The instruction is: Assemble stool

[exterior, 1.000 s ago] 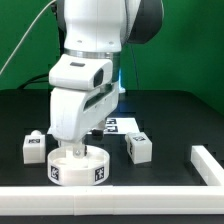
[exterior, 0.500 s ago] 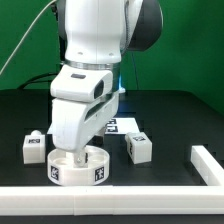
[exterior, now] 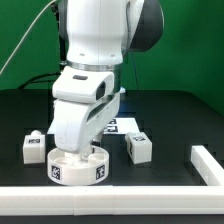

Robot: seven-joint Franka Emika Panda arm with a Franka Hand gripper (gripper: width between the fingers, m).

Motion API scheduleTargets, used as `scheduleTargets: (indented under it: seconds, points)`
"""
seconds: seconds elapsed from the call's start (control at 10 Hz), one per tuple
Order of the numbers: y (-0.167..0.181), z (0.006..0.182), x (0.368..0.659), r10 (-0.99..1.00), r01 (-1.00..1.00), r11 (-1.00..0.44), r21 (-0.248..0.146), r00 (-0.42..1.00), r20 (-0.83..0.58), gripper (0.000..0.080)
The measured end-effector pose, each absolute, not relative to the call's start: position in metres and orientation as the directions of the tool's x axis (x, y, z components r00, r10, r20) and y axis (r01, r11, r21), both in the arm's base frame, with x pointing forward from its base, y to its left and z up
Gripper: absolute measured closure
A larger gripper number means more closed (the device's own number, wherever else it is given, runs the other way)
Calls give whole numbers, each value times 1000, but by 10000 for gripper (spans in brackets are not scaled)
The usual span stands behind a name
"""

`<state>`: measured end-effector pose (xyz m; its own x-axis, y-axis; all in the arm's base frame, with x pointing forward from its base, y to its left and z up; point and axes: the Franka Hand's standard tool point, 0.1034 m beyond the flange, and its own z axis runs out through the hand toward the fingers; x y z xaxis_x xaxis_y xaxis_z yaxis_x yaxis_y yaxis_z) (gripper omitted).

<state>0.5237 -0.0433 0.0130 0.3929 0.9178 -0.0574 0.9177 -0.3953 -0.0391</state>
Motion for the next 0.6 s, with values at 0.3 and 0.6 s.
scheduleTargets:
  seconds: [0.3,0.6]
  points:
    - [-43,14,524,918,918,-395,-38,393,-57,769]
    - [-43,14,524,918,918,-395,-38,393,-57,769]
